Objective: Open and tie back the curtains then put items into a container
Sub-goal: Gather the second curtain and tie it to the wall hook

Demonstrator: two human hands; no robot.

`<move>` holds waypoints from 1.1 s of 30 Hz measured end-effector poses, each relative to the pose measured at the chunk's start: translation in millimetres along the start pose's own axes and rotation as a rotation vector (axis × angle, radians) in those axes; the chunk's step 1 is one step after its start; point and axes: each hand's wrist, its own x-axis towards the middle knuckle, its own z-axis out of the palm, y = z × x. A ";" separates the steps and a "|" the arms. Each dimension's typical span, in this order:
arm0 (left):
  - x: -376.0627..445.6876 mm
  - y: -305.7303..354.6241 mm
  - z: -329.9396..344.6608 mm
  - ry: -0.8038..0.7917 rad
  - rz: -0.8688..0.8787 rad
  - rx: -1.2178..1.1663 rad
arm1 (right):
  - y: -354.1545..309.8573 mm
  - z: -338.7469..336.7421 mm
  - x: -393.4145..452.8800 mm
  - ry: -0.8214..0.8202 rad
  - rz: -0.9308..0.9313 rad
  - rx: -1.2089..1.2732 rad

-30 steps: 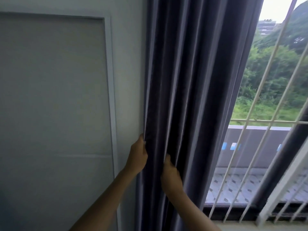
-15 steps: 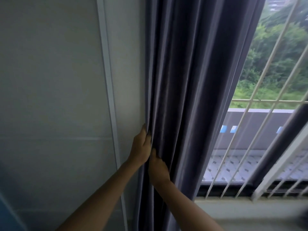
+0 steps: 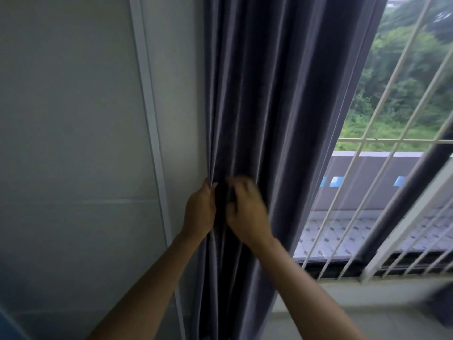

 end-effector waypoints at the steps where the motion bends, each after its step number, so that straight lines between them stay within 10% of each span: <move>1: 0.0 0.2 0.9 0.008 0.012 -0.006 | -11.2 -18.1 17.3 0.157 -0.044 -0.004; 7: 0.6 0.2 12.9 0.085 0.037 0.042 | -42.3 -75.5 107.7 0.551 -0.105 0.089; 14: 2.1 -4.6 12.5 0.121 0.046 0.036 | 12.3 -36.3 86.4 0.103 0.290 0.192; 33: -8.6 11.1 29.8 0.038 -0.036 -0.081 | 34.0 56.2 -69.9 -0.381 0.363 -0.241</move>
